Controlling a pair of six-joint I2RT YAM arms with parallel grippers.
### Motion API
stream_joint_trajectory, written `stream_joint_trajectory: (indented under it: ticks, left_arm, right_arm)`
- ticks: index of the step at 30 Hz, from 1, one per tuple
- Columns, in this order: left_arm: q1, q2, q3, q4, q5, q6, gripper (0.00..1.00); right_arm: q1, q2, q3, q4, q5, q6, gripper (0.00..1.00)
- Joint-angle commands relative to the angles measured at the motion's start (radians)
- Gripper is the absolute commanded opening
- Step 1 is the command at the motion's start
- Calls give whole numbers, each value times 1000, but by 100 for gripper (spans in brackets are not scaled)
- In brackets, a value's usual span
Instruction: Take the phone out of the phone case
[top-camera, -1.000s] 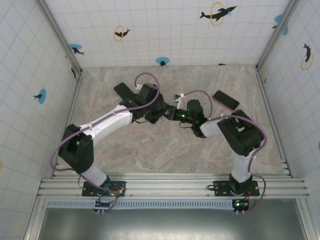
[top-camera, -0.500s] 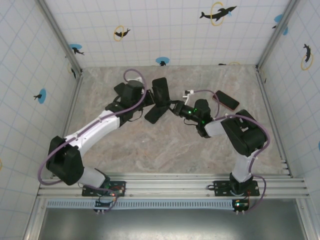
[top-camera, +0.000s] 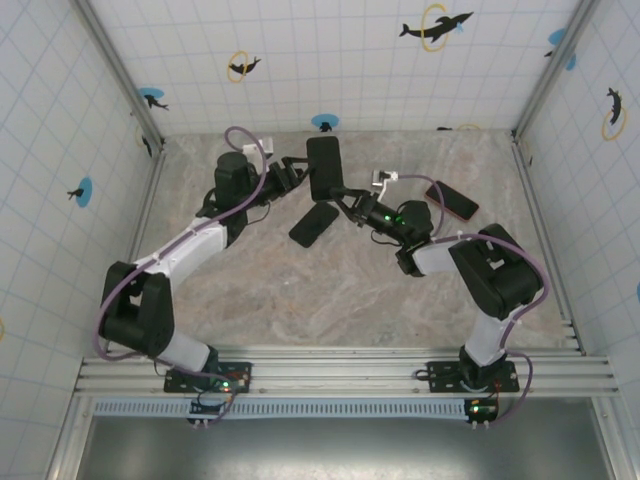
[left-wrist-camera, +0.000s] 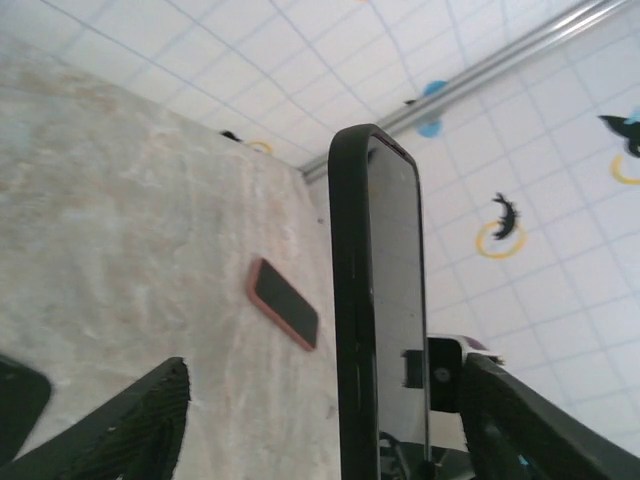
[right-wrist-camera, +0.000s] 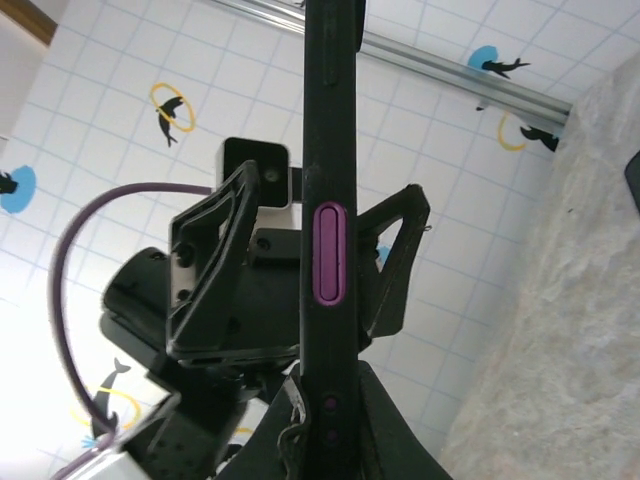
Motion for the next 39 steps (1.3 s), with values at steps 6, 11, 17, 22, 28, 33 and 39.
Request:
stream_joint_trajectory:
  ticks: [6, 11, 17, 22, 28, 33, 39]
  left_arm:
    - [23, 79, 73, 246, 212, -148, 52]
    - [34, 105, 97, 281, 234, -184, 37]
    - [34, 129, 113, 297, 267, -214, 21]
    - [34, 143, 129, 293, 281, -222, 12]
    - [34, 149, 134, 276, 284, -220, 0]
    - [33, 134, 129, 271, 205, -225, 0]
    - [28, 77, 56, 348, 2, -295, 0]
  right_arm:
    - [1, -28, -4, 195, -34, 99, 0]
    - [5, -37, -22, 183, -47, 91, 0]
    - [11, -42, -22, 173, -63, 87, 0]
    - [16, -49, -13, 145, -86, 72, 0]
    - [11, -81, -27, 79, -86, 22, 0]
    - [11, -115, -44, 21, -61, -56, 28]
    - [33, -177, -106, -66, 52, -209, 39]
